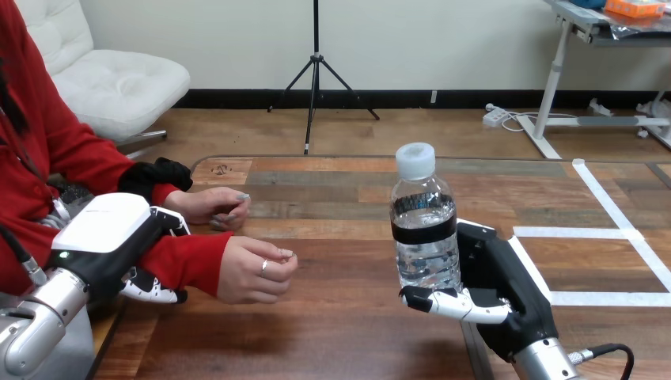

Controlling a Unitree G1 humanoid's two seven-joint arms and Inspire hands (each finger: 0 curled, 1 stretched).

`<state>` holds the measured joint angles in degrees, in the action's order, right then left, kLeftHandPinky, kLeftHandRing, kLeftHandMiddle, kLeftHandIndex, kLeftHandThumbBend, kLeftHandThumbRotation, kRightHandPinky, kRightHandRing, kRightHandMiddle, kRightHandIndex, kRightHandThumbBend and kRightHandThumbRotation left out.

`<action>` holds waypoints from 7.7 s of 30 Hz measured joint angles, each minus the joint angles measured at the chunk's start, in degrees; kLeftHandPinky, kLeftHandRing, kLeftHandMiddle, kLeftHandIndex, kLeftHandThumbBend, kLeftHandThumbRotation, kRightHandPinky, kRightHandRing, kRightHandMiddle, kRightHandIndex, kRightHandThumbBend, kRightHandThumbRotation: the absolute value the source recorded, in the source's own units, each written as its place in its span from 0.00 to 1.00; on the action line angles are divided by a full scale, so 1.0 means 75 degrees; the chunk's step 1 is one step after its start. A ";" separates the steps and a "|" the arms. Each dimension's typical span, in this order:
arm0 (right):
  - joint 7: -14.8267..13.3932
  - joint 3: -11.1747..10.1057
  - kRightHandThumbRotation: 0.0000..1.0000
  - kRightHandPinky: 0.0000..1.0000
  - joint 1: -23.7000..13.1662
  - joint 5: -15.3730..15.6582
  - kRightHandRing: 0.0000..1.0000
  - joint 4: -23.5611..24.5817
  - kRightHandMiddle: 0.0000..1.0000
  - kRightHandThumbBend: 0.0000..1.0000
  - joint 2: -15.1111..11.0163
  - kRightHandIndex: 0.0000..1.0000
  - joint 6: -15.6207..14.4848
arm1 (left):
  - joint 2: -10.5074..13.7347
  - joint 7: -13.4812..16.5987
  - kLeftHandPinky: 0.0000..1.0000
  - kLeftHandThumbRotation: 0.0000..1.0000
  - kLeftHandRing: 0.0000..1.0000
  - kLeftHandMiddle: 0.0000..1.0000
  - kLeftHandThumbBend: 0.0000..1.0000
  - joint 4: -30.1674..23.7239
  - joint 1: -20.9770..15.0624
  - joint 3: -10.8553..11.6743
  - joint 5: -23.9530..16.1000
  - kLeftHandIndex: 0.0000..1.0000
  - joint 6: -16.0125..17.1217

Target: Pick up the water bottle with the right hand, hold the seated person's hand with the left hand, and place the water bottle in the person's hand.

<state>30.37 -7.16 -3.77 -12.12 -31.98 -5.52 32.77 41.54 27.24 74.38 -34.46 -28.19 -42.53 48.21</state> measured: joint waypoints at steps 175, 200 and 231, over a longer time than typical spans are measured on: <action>-0.1062 0.1455 0.00 0.15 -0.2806 0.2516 0.19 -0.3677 0.29 0.93 -0.0393 0.39 0.0828 | -0.0479 -0.1166 0.34 0.01 0.40 0.47 0.72 -0.2851 0.1228 0.1555 0.0947 0.48 0.1024; -0.1346 0.1974 0.03 0.10 -0.2270 0.2538 0.15 -0.1891 0.24 0.92 -0.0115 0.40 0.0492 | -0.0452 -0.1170 0.34 0.00 0.40 0.47 0.72 -0.2975 0.1229 0.1802 0.1108 0.49 0.1250; -0.1280 0.2103 0.08 0.31 -0.1866 0.2472 0.38 -0.0579 0.46 0.98 -0.0169 0.50 -0.0589 | -0.0495 -0.1204 0.35 0.00 0.41 0.48 0.72 -0.2976 0.1236 0.1860 0.1110 0.49 0.1281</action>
<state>20.78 8.61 -17.76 6.41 -36.32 -6.78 28.35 37.83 18.21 52.06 -25.19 -14.24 -34.21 57.82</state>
